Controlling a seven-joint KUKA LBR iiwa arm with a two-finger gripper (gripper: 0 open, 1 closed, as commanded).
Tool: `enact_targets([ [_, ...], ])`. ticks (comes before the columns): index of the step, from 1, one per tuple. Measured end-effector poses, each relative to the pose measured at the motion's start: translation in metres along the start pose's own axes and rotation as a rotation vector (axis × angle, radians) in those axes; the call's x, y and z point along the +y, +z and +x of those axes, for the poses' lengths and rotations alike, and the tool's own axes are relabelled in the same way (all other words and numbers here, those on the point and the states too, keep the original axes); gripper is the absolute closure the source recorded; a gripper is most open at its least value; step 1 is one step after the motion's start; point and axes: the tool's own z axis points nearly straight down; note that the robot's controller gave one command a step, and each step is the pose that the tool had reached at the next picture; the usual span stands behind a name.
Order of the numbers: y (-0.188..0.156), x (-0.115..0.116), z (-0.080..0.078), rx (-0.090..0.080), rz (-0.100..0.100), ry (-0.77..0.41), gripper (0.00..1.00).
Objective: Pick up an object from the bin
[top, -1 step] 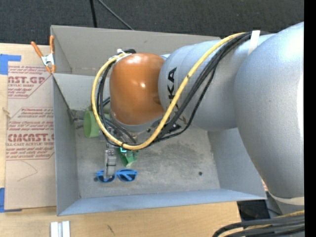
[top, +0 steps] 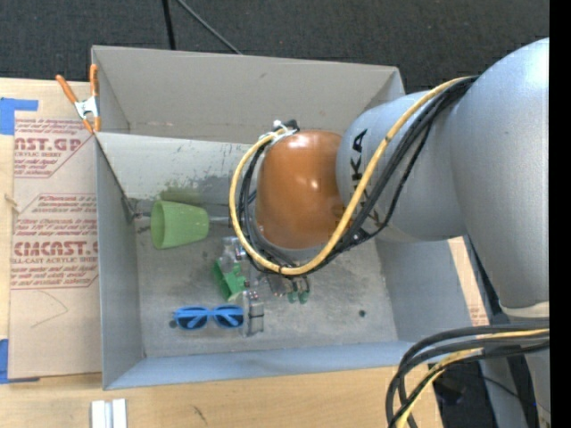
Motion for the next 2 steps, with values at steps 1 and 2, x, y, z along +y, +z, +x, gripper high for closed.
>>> enact_targets([
  [1,0.0557,0.0183,0.0126,-0.012,-0.006,0.063,0.0],
  [2,0.0551,0.0164,0.0136,-0.006,-0.004,0.064,1.0],
])
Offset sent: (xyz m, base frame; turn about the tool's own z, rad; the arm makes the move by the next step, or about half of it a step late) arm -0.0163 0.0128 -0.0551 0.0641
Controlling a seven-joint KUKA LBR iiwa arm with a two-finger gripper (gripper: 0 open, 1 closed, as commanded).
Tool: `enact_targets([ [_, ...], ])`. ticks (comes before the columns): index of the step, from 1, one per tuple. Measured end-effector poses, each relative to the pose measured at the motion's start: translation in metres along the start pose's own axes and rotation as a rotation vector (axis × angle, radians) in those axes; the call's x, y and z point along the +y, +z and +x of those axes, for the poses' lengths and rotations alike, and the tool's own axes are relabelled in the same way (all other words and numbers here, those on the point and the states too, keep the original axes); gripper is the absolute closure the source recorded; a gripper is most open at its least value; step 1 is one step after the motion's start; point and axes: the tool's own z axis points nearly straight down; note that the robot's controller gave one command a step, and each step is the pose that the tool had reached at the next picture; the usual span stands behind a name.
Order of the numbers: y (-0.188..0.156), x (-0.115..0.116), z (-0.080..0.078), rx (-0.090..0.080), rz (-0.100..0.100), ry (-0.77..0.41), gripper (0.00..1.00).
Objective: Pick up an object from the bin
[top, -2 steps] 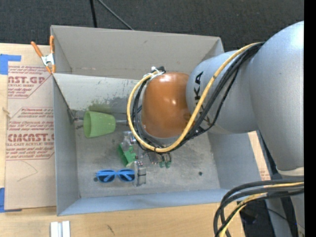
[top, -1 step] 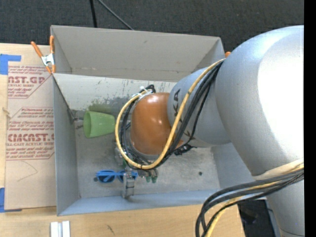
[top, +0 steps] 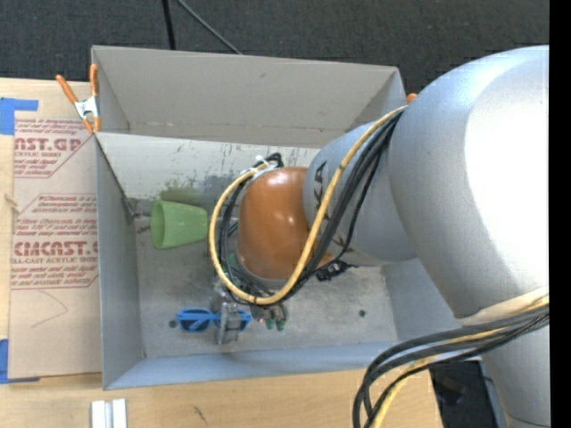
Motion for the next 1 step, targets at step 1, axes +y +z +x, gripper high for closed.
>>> enact_targets([
  [1,-0.1481,0.0179,-0.0048,-0.006,-0.001,0.016,1.0],
])
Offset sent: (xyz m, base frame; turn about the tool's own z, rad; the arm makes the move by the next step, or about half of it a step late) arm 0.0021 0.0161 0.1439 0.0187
